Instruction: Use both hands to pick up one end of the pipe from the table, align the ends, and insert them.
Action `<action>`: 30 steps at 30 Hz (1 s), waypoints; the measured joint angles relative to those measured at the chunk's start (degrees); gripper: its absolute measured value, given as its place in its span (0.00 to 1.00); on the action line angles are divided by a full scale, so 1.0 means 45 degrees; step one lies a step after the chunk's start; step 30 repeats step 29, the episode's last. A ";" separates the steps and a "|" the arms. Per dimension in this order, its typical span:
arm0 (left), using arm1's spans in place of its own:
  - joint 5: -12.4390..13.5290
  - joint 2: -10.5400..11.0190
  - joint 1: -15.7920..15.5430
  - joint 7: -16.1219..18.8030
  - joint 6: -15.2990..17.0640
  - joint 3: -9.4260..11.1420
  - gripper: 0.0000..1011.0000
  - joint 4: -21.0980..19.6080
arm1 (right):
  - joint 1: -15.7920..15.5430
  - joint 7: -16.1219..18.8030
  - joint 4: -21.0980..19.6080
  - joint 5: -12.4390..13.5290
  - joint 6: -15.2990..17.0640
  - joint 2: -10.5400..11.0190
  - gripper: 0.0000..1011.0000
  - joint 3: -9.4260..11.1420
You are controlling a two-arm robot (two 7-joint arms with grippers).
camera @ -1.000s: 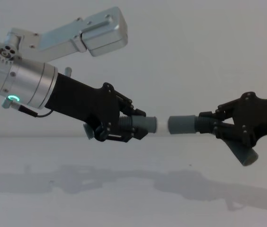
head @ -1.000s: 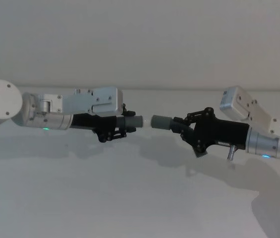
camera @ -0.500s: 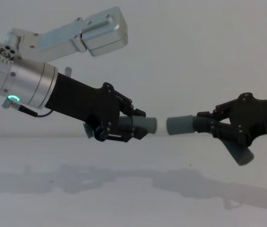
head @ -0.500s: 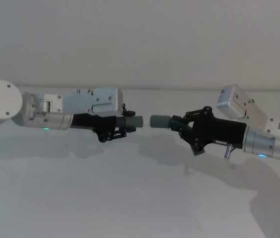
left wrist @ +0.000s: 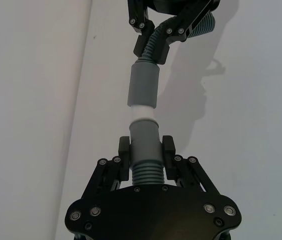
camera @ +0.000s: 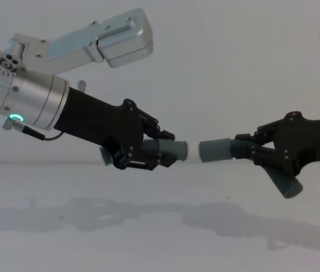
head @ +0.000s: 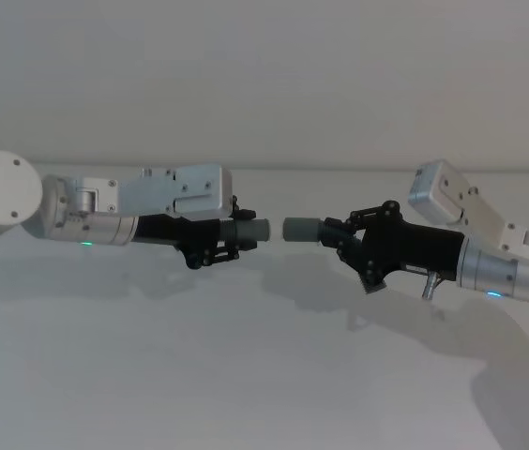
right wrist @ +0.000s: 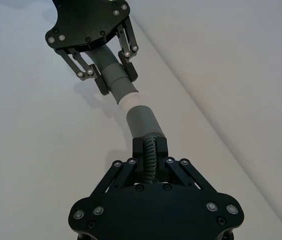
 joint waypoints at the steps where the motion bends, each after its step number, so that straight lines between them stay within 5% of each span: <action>1: 0.0000 0.0000 0.0000 0.0000 0.0000 0.0000 0.37 0.0000 | 0.0002 -0.0006 0.0002 -0.0002 0.0000 -0.0002 0.13 -0.0003; 30: 0.0000 -0.0002 -0.0001 -0.0002 -0.0001 0.0000 0.37 0.0000 | 0.0007 -0.0032 0.0021 -0.0013 0.0000 -0.0023 0.13 -0.0004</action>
